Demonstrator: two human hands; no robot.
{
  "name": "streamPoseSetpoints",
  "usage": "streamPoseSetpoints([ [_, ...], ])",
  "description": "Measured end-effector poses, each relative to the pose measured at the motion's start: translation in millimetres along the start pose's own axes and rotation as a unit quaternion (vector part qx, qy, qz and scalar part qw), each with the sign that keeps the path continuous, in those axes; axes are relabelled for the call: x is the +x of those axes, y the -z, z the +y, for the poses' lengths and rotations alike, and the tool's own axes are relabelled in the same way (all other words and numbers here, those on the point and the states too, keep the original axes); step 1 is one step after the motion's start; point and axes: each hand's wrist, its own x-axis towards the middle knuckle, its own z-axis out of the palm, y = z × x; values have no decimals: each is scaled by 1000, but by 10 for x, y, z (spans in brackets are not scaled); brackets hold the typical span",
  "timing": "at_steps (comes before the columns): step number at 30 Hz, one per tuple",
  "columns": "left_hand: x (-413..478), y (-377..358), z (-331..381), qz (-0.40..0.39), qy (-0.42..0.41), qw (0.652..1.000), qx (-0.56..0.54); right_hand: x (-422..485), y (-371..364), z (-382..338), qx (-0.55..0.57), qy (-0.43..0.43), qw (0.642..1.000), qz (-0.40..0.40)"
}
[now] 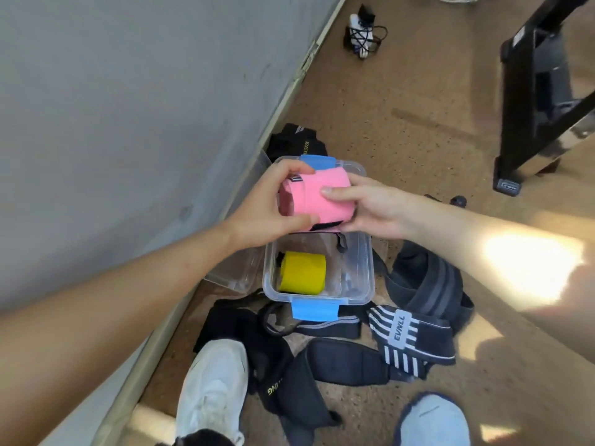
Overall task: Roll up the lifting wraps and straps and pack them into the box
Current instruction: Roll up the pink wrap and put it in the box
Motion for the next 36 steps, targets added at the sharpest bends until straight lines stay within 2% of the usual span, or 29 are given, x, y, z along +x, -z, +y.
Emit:
streamPoseSetpoints([
  [3, -34, 36, -144, -2, -19, 997, 81, 105, -41, 105, -57, 12, 996, 71],
  [7, -137, 65, -276, -4, -4, 978, 210, 234, -158, 279, -73, 16, 986, 150],
  [10, -263, 64, -382, -4, 18, 964, 264, 360, -231, 461, -80, 2, 979, 189],
  [13, -372, 20, -468, -40, 44, 954, 295, 486, -192, 619, -101, -20, 970, 222],
  [16, -440, -43, -517, -42, 51, 965, 255, 577, -144, 757, -155, -48, 965, 208],
  [18, -462, -69, -518, -30, 56, 972, 227, 638, -121, 811, -242, -43, 948, 201],
  [21, -467, -91, -496, -12, 49, 973, 227, 677, -120, 825, -404, -34, 889, 213],
  [24, -477, -95, -477, 13, 83, 973, 217, 651, -164, 842, -489, 49, 845, 213],
  [26, -498, -102, -478, 11, 93, 972, 214, 654, -201, 843, -537, 99, 820, 173],
  [30, -504, -91, -488, 7, 89, 972, 218, 681, -197, 752, -642, 77, 759, 80],
  [32, -504, -97, -490, 5, 90, 973, 215, 699, -182, 740, -670, 74, 735, 76],
  [34, -509, -110, -482, 4, 86, 975, 207, 724, -195, 779, -663, 75, 739, 95],
  [36, -509, -111, -473, 5, 79, 976, 204, 760, -248, 845, -634, 74, 758, 132],
])
